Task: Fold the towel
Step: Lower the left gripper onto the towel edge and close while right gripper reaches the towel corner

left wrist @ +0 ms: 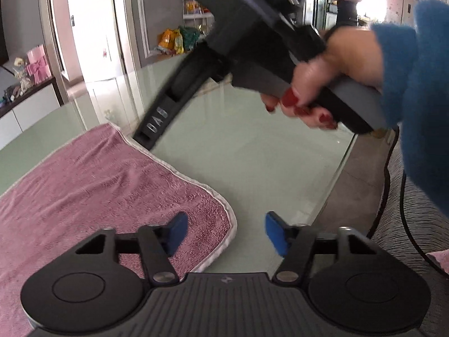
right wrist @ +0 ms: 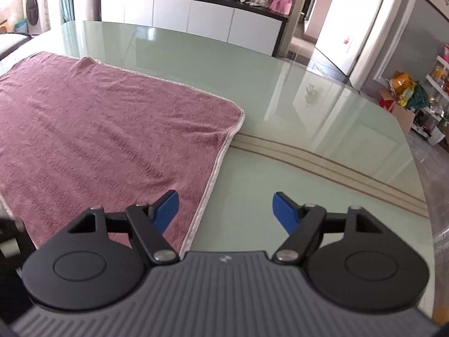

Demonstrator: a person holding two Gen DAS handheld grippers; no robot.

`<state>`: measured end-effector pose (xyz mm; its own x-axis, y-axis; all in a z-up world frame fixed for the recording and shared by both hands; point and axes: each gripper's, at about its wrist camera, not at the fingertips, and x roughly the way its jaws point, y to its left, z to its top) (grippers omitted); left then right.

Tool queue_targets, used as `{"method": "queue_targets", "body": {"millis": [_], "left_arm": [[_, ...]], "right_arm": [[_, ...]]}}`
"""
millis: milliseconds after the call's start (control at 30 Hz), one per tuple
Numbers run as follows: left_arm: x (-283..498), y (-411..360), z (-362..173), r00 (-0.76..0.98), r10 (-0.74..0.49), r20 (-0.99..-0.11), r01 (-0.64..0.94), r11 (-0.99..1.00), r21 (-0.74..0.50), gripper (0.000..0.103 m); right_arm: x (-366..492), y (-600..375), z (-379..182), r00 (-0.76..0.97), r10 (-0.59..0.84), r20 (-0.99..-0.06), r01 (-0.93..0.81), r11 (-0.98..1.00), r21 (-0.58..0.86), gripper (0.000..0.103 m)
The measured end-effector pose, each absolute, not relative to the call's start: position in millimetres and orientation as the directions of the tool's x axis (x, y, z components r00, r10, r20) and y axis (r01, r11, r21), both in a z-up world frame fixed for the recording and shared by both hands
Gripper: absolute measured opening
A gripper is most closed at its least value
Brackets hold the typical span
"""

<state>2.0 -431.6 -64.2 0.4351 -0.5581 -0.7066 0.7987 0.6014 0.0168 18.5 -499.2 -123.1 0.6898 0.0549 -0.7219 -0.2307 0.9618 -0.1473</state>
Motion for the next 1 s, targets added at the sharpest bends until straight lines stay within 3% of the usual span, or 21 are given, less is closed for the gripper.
{"method": "queue_targets", "body": {"millis": [333,800,933,1000], "left_arm": [[9,-430,-80,0.401,-0.529,-0.748,0.794,0.608,-0.005,0.053],[1,-423,-80,0.414,-0.542,-0.732,0.805,0.593,0.017,0.053],[0,-420,-78,0.416,-0.541,-0.731,0.802,0.597,0.016,0.047],[0,-419,-77,0.419,-0.540,-0.731,0.799,0.601,0.014,0.039]], "right_arm": [[55,-509,-130,0.683,0.093,-0.725,-0.280,0.949,-0.143,0.075],[122,-523,-143,0.681,0.113,-0.724,-0.271,0.957,-0.105,0.067],[138,-527,-147,0.684,0.110,-0.721,-0.249,0.964,-0.089,0.063],[145,-530,-150,0.686,0.108,-0.720,-0.235,0.969,-0.078,0.059]]}}
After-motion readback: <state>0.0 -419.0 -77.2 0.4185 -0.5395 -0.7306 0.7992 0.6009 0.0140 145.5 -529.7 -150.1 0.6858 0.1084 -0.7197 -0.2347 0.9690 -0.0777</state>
